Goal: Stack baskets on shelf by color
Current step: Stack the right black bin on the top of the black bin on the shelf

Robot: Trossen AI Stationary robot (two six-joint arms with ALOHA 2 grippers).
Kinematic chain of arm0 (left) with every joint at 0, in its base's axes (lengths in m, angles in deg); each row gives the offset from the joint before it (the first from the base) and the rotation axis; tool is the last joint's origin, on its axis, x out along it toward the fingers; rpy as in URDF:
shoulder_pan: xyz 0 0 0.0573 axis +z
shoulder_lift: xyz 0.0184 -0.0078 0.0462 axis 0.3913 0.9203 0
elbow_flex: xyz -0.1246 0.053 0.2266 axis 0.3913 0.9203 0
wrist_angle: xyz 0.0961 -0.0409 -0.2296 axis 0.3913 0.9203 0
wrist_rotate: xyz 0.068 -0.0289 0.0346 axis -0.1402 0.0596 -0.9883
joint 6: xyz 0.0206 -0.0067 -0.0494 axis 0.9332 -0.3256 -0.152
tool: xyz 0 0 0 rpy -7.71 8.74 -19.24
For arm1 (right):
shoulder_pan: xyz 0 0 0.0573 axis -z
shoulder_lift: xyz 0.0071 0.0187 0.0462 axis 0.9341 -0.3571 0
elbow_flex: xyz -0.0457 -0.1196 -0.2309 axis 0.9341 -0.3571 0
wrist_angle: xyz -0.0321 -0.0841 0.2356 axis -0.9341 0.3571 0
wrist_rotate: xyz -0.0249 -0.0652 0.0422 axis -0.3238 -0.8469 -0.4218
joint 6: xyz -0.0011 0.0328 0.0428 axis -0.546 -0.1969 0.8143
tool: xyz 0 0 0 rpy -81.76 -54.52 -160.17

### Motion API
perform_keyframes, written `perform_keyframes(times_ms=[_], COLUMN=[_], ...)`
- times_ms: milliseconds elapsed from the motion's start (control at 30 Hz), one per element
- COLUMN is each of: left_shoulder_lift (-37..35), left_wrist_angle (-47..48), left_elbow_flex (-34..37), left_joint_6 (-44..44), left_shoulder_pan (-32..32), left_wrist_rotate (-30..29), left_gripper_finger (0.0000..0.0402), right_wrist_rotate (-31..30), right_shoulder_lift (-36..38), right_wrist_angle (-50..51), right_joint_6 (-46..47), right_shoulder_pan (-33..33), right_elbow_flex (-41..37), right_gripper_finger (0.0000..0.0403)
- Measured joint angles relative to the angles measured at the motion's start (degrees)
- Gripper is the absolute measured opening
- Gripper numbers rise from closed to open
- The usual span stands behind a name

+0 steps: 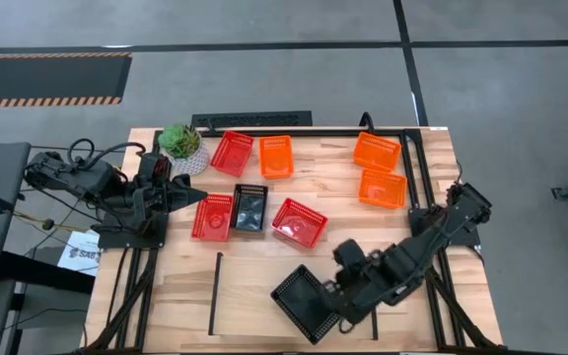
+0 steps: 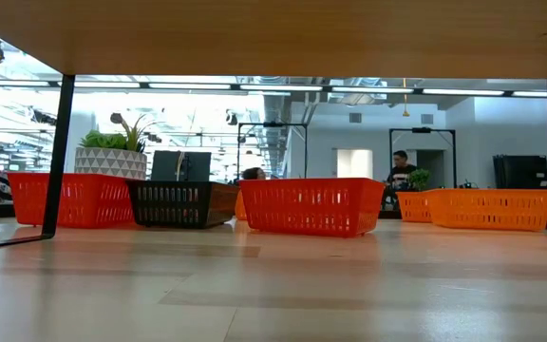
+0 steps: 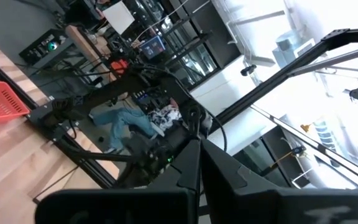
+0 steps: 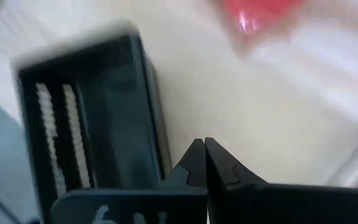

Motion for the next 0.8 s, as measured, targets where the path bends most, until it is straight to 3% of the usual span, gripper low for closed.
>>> perform_keyframes(times_ms=[367, 800], left_shoulder_lift=[0.05, 1.13], left_wrist_angle=[0.37, 0.86], left_elbow_flex=[0.0, 0.0], left_joint_6=[-0.04, -1.08], left_shoulder_pan=[0.02, -0.02], left_wrist_rotate=[-0.51, -0.94], left_gripper_finger=[0.0, 0.0], right_wrist_rotate=[5.26, 6.37], right_shoulder_lift=[-3.61, -8.32], right_wrist_angle=[-2.33, -20.32], right_joint_6=[10.49, -7.48], right_shoulder_pan=[-6.7, 1.18], right_elbow_flex=[-0.67, -0.47], right_gripper_finger=[0.0003, 0.0004])
